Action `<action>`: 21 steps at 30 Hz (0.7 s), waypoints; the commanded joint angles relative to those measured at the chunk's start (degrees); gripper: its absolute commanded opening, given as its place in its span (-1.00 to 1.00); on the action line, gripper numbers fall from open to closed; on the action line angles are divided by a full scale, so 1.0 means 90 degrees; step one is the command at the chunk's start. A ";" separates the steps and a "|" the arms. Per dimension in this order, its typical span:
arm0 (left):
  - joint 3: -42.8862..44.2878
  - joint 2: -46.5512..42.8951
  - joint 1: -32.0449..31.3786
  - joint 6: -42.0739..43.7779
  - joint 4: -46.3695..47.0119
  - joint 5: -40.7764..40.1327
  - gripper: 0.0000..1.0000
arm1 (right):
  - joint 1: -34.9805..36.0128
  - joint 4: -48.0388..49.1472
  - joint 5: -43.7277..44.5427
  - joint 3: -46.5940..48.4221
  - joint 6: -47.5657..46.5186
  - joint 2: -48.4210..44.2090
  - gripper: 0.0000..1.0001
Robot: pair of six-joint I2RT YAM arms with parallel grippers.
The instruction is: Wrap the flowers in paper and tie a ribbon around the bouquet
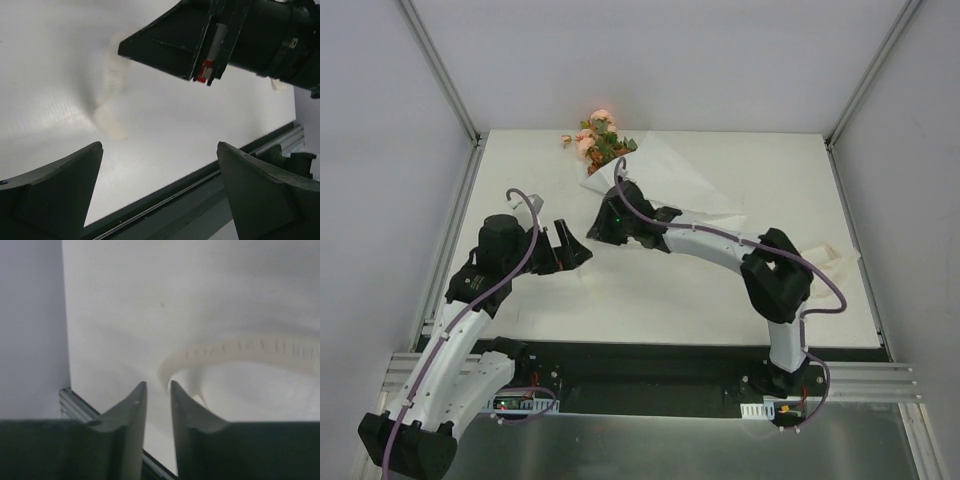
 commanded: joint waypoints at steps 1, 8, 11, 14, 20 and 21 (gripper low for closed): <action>0.0304 -0.0390 0.0039 -0.0250 -0.0824 -0.1570 0.98 | 0.0046 0.0609 -0.0332 0.0767 0.0447 0.0599 -0.26; 0.0187 0.0495 0.0049 -0.0309 -0.0436 -0.1475 0.98 | -0.0676 -0.0462 -0.0822 -0.0803 -0.1661 -0.0883 0.64; 0.0654 0.1978 0.0049 -0.0017 -0.0415 -0.0918 0.98 | -0.1349 -0.1380 -0.0492 -0.1517 -0.2482 -0.1604 0.65; 0.1532 0.3532 -0.0058 0.0470 -0.0600 -0.0565 0.94 | -0.2391 -0.1919 0.0220 -0.2278 -0.2902 -0.2404 0.70; 0.2998 0.5437 -0.0498 0.0029 -0.0874 -0.0967 0.98 | -0.4687 -0.2378 -0.0020 -0.2973 -0.2621 -0.3219 0.88; 0.3164 0.5642 -0.0479 -0.0257 -0.0893 -0.0917 0.98 | -0.5261 -0.2446 -0.0020 -0.2954 -0.2524 -0.3248 0.88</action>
